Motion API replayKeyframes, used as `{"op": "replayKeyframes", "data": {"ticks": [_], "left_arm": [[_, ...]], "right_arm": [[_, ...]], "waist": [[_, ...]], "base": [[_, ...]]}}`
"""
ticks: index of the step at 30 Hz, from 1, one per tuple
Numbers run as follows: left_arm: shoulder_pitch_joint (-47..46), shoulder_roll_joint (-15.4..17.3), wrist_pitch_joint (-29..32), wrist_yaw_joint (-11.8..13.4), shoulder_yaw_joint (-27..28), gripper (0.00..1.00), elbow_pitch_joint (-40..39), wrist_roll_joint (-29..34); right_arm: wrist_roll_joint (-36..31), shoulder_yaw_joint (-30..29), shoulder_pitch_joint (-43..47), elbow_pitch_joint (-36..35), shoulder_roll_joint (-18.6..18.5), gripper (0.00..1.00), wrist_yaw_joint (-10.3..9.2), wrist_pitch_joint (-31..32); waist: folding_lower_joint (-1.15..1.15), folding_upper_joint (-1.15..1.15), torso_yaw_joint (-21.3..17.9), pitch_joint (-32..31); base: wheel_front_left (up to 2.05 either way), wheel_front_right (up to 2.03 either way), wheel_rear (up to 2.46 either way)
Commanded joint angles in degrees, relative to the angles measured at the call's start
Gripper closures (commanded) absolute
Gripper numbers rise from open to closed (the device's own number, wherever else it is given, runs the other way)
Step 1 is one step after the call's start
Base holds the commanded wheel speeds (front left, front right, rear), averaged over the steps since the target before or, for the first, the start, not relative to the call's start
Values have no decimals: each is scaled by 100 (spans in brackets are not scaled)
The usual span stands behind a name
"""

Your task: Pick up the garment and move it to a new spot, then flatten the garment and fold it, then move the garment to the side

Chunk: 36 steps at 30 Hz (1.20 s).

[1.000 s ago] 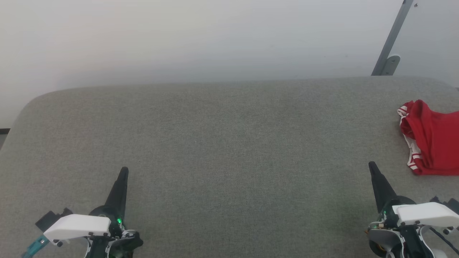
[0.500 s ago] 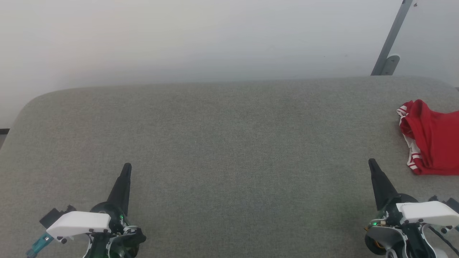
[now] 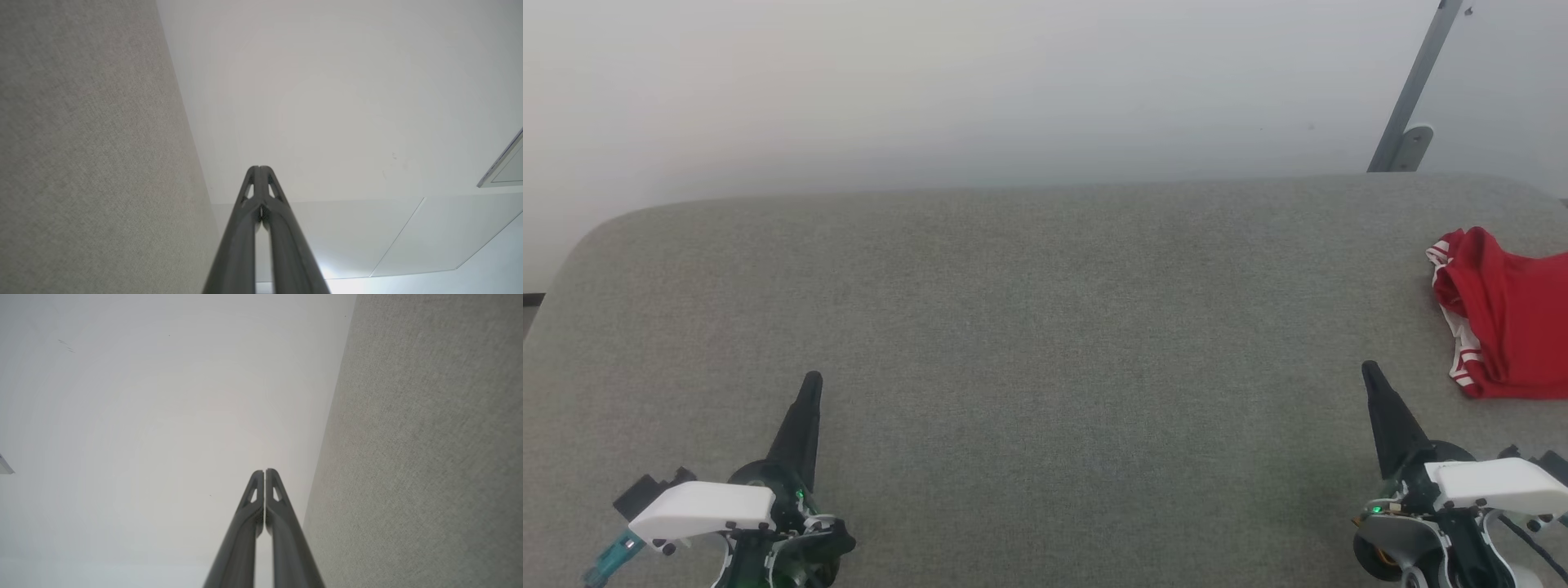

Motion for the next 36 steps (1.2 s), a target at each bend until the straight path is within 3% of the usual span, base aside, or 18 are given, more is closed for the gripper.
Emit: {"op": "replayKeyframes", "data": {"ticks": [1, 36], "left_arm": [[-68, -9, 23, -16, 15, 100, -1, -13], [-67, -9, 19, -16, 10, 100, -2, -18]], "right_arm": [[22, -3, -31, -23, 18, 100, 0, 16], [23, -4, -30, -23, 18, 100, 0, 14]], "waist": [[0, 0, 0, 0], [0, 0, 0, 0]], "base": [[0, 0, 0], [0, 0, 0]]}}
